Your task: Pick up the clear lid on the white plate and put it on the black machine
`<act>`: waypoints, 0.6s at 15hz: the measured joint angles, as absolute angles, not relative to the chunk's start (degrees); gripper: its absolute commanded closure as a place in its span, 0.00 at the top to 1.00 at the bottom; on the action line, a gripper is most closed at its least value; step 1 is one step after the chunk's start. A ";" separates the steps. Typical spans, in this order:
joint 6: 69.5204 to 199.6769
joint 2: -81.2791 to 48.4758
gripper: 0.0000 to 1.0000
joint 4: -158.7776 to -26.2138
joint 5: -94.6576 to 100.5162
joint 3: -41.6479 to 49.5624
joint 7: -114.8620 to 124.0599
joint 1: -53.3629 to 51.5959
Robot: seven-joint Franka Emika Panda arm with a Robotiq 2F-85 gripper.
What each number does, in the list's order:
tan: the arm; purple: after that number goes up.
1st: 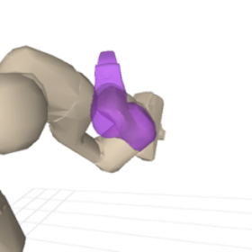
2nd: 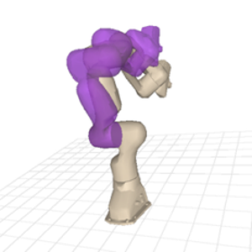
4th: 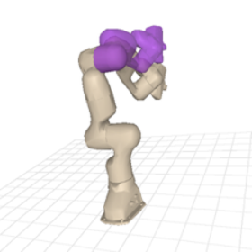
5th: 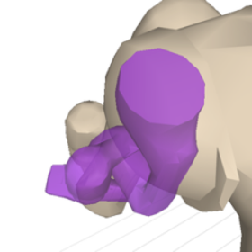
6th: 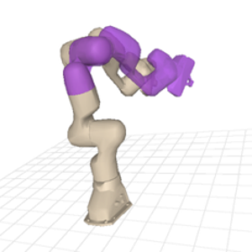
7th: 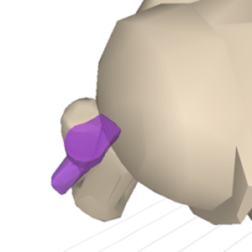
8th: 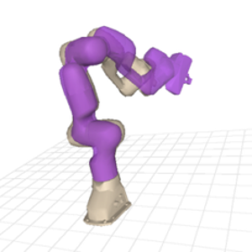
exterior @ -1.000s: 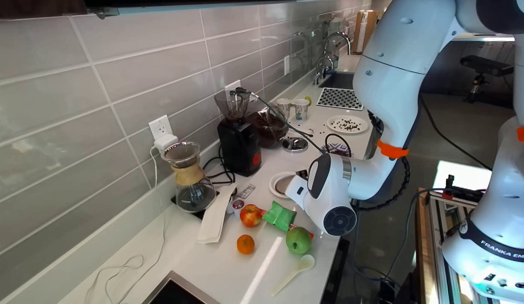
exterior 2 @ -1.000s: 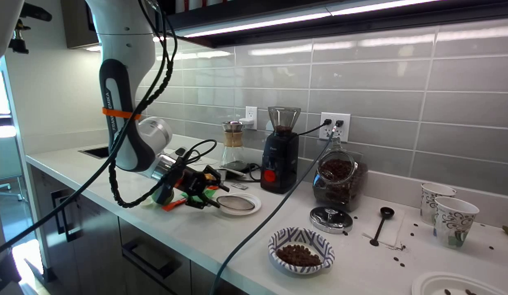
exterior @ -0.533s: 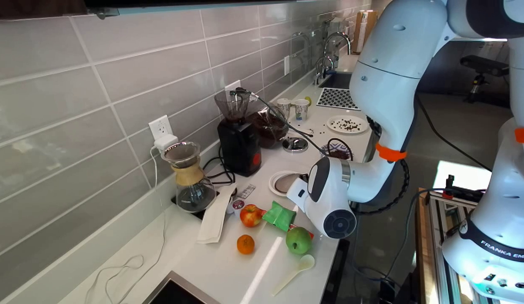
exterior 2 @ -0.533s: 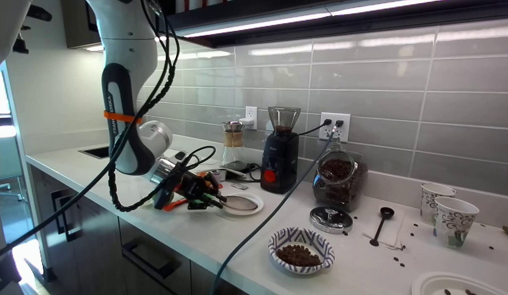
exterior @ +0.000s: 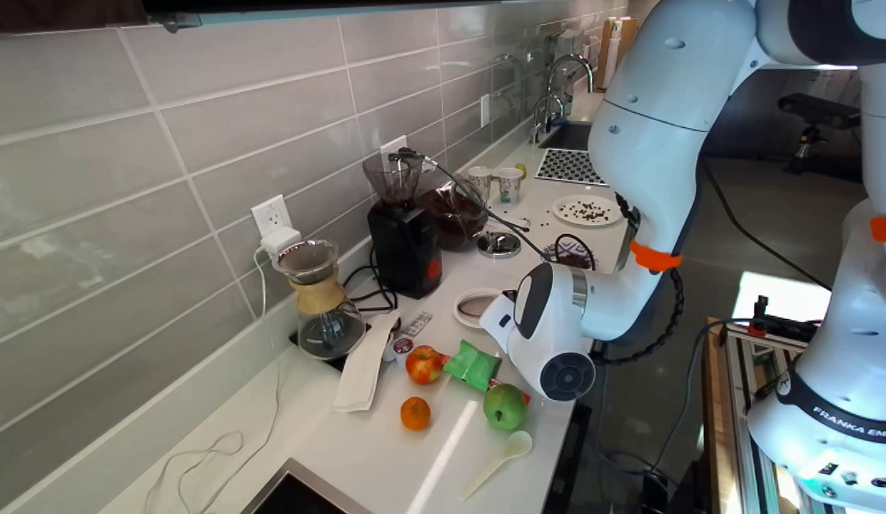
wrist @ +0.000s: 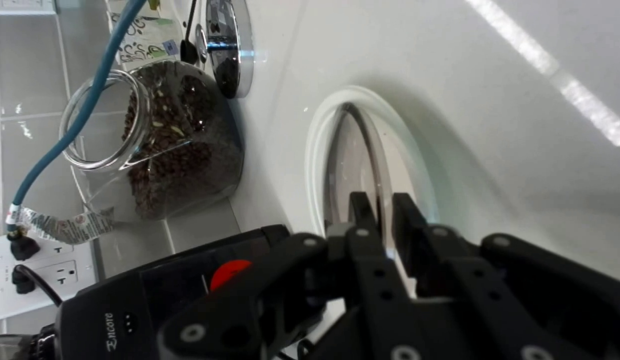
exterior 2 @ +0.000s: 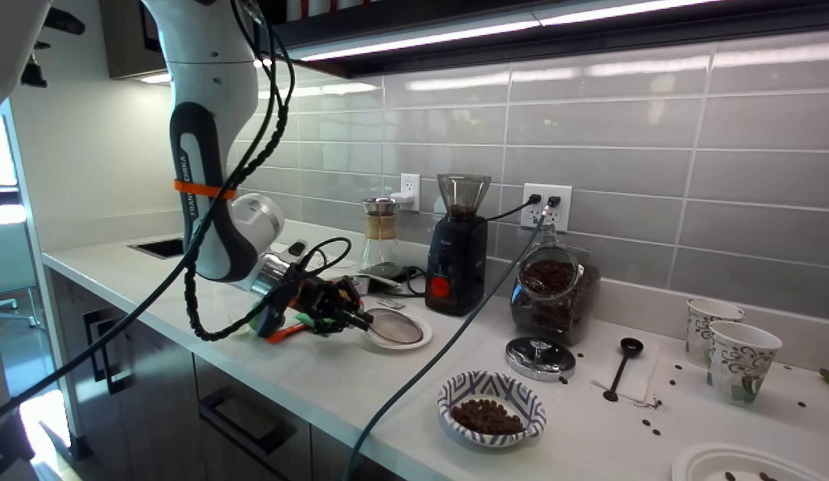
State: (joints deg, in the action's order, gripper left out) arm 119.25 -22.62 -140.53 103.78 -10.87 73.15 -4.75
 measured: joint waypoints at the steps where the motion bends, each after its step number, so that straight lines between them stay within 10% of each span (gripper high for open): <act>1: 118.52 -22.47 0.03 -140.53 103.78 -10.90 73.74 -4.95; 9: 111.51 -21.31 0.02 -140.84 103.75 -12.13 76.69 -7.00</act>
